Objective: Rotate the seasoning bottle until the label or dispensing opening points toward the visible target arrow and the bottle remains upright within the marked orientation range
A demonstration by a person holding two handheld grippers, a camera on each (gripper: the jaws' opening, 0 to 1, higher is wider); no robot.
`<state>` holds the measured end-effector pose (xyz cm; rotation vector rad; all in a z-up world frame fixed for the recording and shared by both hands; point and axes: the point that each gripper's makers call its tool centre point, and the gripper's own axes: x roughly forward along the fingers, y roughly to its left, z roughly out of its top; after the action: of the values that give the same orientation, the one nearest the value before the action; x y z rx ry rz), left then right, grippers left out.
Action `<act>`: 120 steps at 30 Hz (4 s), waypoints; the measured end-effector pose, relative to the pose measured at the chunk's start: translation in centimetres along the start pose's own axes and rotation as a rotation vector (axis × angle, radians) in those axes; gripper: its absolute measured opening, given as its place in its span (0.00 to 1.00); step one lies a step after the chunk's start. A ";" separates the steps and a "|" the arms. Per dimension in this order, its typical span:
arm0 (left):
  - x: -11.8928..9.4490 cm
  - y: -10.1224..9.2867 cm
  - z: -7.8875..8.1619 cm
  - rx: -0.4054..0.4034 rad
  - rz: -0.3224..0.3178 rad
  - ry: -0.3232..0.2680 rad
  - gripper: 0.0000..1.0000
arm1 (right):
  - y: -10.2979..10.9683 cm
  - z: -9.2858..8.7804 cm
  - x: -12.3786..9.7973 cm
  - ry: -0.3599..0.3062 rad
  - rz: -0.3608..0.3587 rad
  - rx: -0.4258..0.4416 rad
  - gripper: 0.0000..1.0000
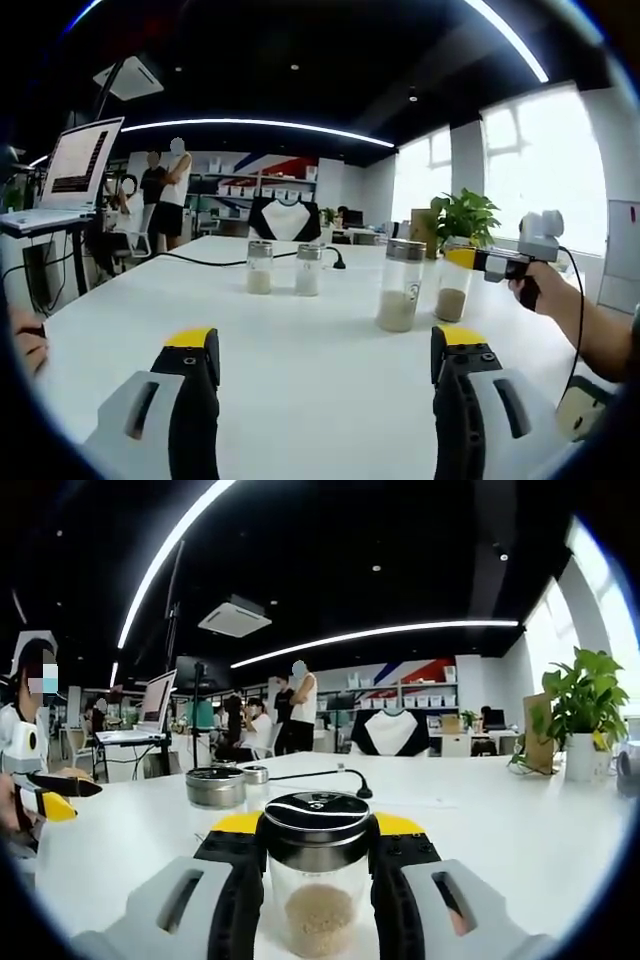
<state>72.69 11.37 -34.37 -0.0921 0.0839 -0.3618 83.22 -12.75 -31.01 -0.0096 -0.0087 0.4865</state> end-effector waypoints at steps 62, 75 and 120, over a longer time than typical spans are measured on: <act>-0.1 0.9 0.0 -0.020 0.027 0.008 0.90 | -1.2 -0.3 0.1 0.008 -0.346 0.043 0.39; -0.3 0.9 0.0 -0.021 0.024 0.007 0.90 | -1.0 -0.3 -0.1 0.009 -0.331 0.060 0.40; -0.3 1.2 -0.1 -0.026 0.025 0.007 0.90 | 1.0 0.9 -0.1 0.041 0.167 0.091 0.56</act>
<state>72.81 12.62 -34.55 -0.1155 0.0968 -0.3366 82.65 -11.93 -30.10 0.0697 0.0549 0.6527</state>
